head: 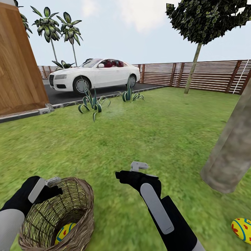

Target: Take the three Easter eggs out of the wicker basket on the lawn in the garden, then place them on the lawn next to a single tree (choose any tree) so that all three eggs are next to the same tree and none are left in the basket.

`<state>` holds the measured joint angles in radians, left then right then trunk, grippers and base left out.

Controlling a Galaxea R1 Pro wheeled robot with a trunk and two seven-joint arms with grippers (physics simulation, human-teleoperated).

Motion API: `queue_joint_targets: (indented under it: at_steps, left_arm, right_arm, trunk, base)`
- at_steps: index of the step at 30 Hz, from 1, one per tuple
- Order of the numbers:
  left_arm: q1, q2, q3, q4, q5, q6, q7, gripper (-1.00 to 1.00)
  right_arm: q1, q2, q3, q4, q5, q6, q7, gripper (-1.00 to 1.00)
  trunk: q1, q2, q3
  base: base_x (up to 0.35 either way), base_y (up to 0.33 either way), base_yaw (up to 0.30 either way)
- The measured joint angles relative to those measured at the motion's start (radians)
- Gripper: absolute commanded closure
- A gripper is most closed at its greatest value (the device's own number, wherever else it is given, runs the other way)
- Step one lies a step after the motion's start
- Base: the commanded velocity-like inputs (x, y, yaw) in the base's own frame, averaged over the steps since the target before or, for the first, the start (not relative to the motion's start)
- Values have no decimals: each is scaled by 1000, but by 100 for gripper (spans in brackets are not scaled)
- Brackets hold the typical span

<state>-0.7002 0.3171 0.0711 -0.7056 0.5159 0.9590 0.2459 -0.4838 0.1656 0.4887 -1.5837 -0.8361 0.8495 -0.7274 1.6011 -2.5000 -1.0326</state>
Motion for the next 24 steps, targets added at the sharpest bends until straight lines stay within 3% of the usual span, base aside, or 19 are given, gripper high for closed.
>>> queue_joint_targets:
  at_steps: [4, 17, 24]
  left_arm:
    - [-1, 0, -1, 10, 0, -7, -1, -100]
    - [-2, 0, -2, 15, 2, -11, -2, -100]
    - [-2, 0, -2, 14, 3, -11, -2, -100]
  right_arm:
    - [0, 0, 0, 0, 0, 0, 0, -100]
    - [0, 0, 0, 0, 0, 0, 0, -100]
    - [0, 0, 3, -1, 1, 0, 0, -100]
  trunk:
    - [0, 0, 0]
    - [5, -2, -39]
    - [4, -2, -39]
  base:
    - [0, 0, 0]
    - [0, 0, 0]
    - [0, 0, 0]
